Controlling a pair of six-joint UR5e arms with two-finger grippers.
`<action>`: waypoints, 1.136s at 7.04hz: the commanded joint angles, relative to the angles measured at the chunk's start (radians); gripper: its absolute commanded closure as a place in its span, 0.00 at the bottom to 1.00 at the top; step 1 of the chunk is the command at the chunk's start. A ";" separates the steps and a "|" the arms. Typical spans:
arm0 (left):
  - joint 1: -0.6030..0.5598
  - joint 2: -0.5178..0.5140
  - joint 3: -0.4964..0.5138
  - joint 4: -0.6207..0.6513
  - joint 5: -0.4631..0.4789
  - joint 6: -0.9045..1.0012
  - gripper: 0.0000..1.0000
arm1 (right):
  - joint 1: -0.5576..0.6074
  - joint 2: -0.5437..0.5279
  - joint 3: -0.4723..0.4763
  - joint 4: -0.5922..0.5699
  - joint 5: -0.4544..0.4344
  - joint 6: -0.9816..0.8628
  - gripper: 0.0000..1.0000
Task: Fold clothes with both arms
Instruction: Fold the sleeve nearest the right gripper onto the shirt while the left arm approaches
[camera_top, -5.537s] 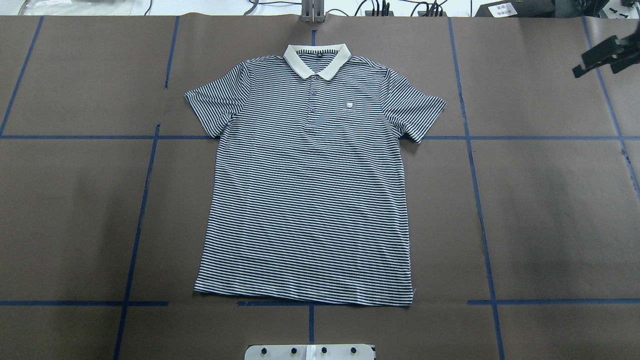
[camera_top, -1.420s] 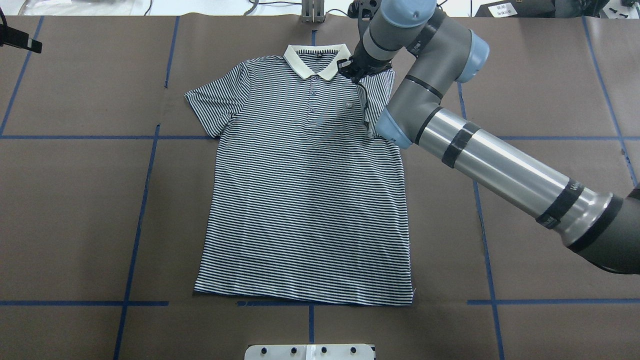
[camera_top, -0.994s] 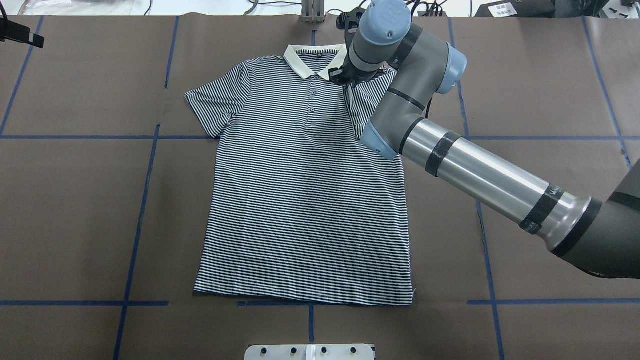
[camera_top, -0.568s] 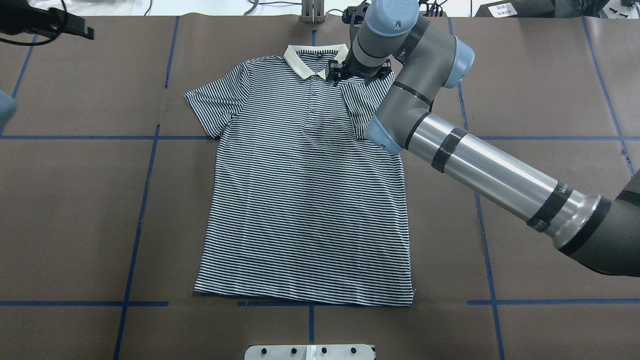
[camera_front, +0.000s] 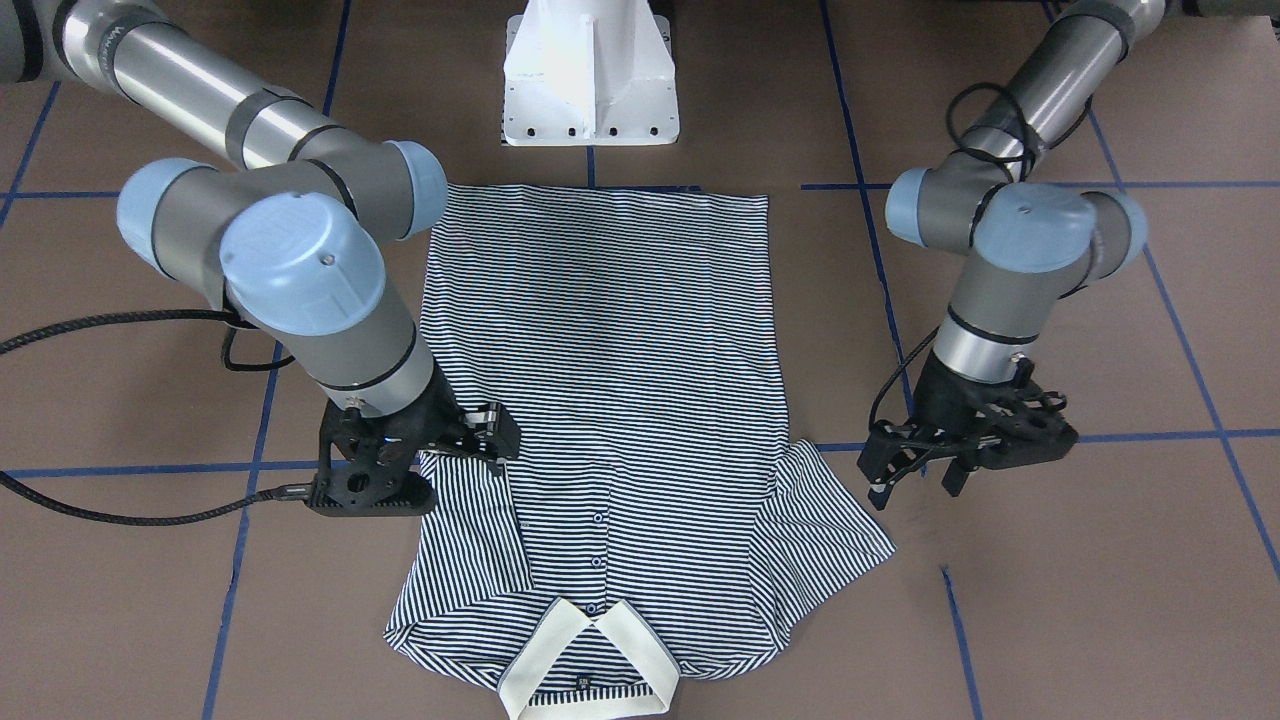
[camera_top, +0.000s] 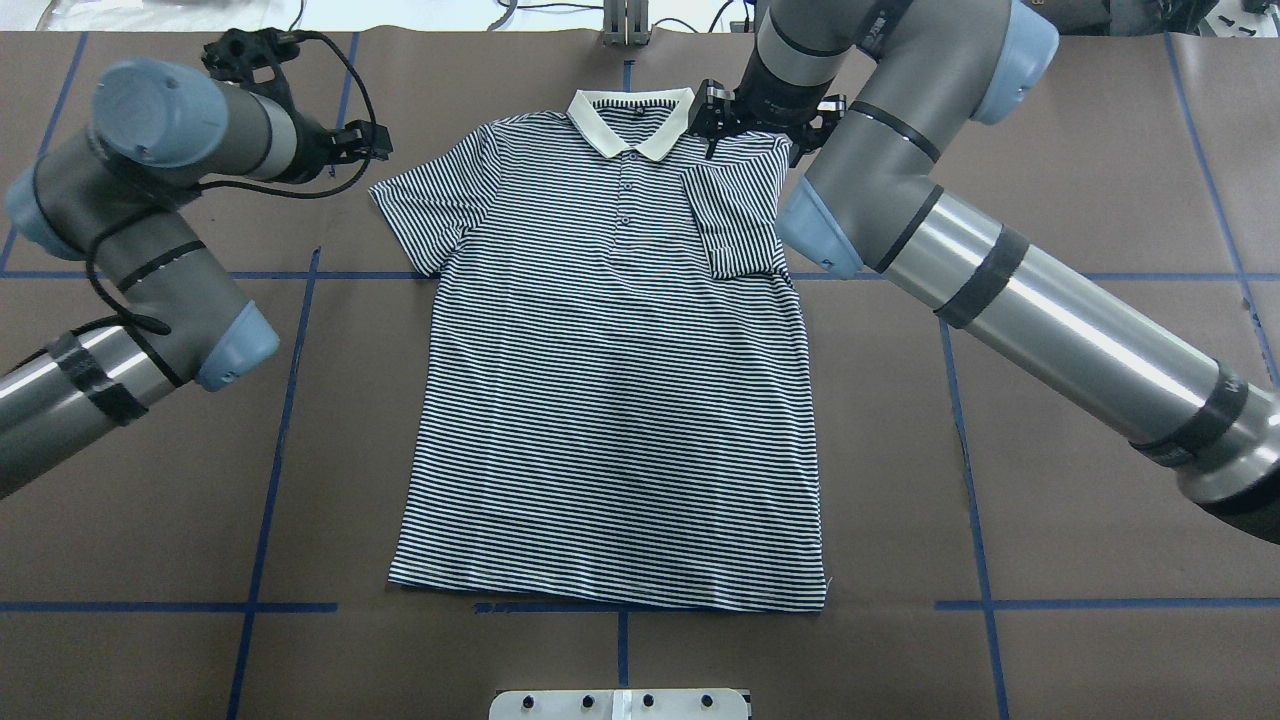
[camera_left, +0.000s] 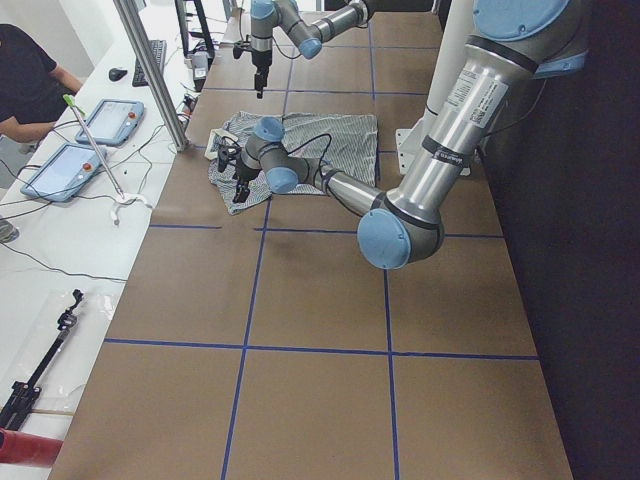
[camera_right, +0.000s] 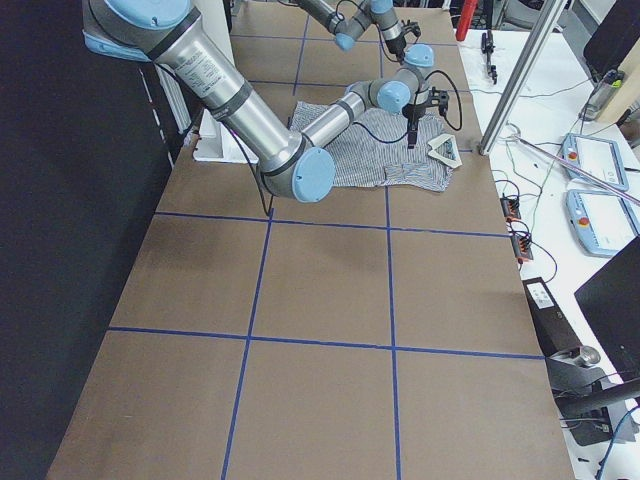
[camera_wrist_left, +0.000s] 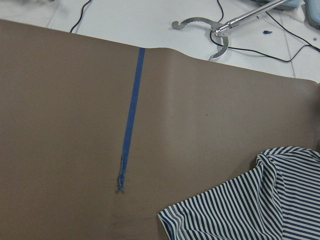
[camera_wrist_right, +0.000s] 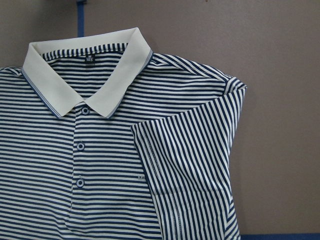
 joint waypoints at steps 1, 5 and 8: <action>0.041 -0.054 0.108 -0.001 0.092 -0.012 0.07 | 0.019 -0.061 0.078 -0.005 0.017 0.000 0.00; 0.086 -0.090 0.204 -0.007 0.154 -0.006 0.10 | 0.019 -0.061 0.077 -0.002 0.015 0.006 0.00; 0.087 -0.099 0.209 -0.007 0.154 -0.004 0.26 | 0.019 -0.063 0.075 -0.002 0.015 0.008 0.00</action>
